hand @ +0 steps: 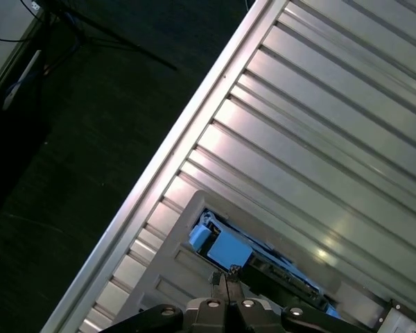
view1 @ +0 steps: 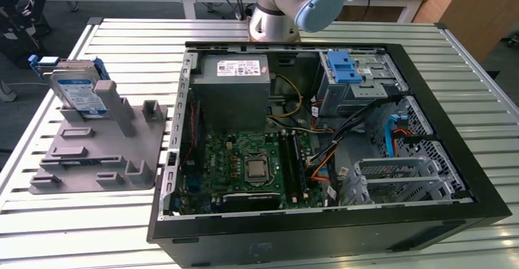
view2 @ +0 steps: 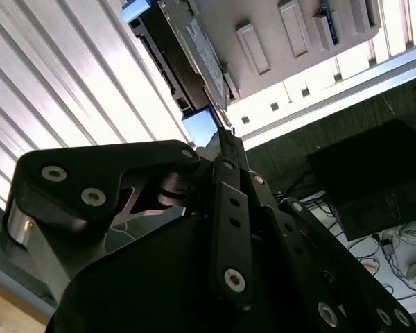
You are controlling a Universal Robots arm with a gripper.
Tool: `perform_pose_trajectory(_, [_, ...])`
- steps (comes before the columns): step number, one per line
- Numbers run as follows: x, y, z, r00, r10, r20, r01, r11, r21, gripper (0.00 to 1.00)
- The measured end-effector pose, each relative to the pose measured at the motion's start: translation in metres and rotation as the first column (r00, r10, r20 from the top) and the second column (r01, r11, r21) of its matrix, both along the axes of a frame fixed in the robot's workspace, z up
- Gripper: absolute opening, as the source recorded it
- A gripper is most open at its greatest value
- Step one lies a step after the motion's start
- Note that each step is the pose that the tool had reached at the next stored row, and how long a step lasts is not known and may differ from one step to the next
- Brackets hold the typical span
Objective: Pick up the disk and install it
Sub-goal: 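Pick up the disk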
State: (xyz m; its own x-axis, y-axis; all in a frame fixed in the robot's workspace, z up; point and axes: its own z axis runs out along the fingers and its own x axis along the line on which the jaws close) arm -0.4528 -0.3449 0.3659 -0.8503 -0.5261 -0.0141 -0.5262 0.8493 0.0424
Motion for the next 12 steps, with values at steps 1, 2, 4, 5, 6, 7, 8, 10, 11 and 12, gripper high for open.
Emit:
perform_pose_trajectory(1, [0.0,0.0,0.0,1.0,0.002,0.0001,-0.002,1.0,0.0,0.11])
perform_pose_trajectory(2, [0.0,0.0,0.0,1.0,0.003,0.0,-0.003,1.0,0.0,0.11])
perform_pose_trajectory(4, [0.0,0.0,0.0,1.0,0.004,0.0001,-0.004,1.0,0.0,0.11])
perform_pose_trajectory(5, [0.0,0.0,0.0,1.0,0.004,0.0,-0.004,1.0,0.0,0.11])
perform_pose_trajectory(6, [0.0,0.0,0.0,1.0,0.004,0.0001,-0.004,1.0,0.0,0.11])
perform_pose_trajectory(7, [0.0,0.0,0.0,1.0,0.004,0.0,-0.004,1.0,0.0,0.11])
perform_pose_trajectory(8, [0.0,0.0,0.0,1.0,0.004,0.0,-0.004,1.0,0.0,0.11])
perform_pose_trajectory(10, [0.0,0.0,0.0,1.0,0.004,0.0,-0.004,1.0,0.0,0.11])
perform_pose_trajectory(11, [0.0,0.0,0.0,1.0,0.004,0.0001,-0.004,1.0,0.0,0.11])
perform_pose_trajectory(12, [0.0,0.0,0.0,1.0,0.004,0.0001,-0.004,1.0,0.0,0.11])
